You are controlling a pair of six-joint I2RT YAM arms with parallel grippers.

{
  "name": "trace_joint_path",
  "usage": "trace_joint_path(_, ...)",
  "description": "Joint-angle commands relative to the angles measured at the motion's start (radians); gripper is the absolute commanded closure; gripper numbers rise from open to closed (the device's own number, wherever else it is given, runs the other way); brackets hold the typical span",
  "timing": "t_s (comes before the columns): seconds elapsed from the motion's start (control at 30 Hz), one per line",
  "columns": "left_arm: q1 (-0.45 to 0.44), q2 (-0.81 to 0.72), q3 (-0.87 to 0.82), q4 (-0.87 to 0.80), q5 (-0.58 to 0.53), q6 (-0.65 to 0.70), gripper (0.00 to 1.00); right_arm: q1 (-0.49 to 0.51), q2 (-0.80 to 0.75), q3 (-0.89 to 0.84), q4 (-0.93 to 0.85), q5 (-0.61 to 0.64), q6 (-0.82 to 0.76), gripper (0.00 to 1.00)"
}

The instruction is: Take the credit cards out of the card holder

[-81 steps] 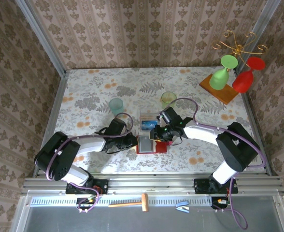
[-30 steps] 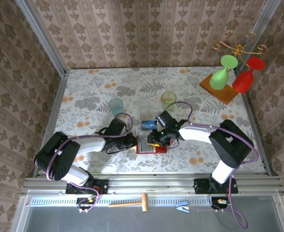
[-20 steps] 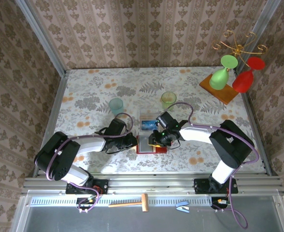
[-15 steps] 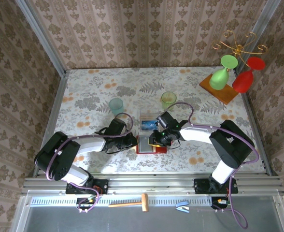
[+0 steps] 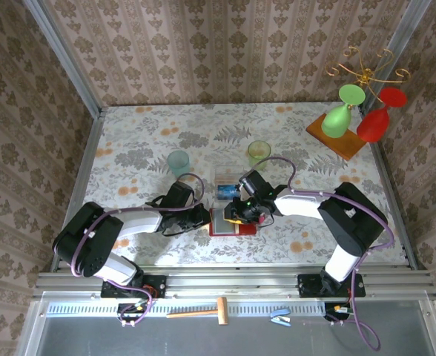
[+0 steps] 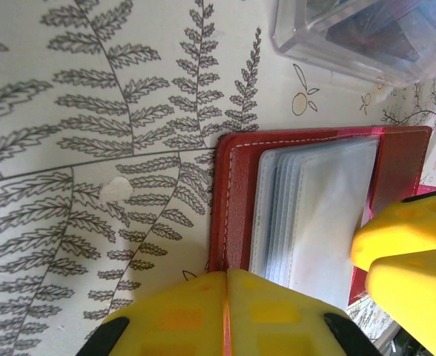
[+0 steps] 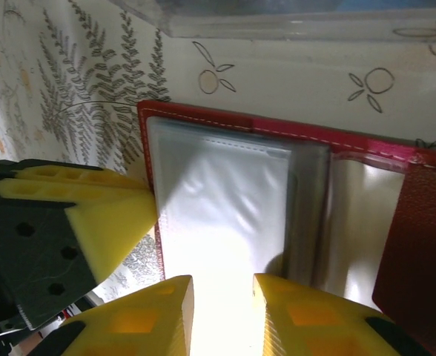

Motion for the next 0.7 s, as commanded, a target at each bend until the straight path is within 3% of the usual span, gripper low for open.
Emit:
trace_joint_path(0.0, -0.001, 0.023, -0.008, -0.053, -0.004, 0.000, 0.89, -0.004, 0.018, 0.011, -0.042, 0.017, -0.008, 0.70)
trace_joint_path(0.67, 0.003, 0.027, -0.010, -0.053, -0.001, 0.000, 0.89, -0.030, -0.026, -0.022, -0.065, 0.054, -0.017, 0.70)
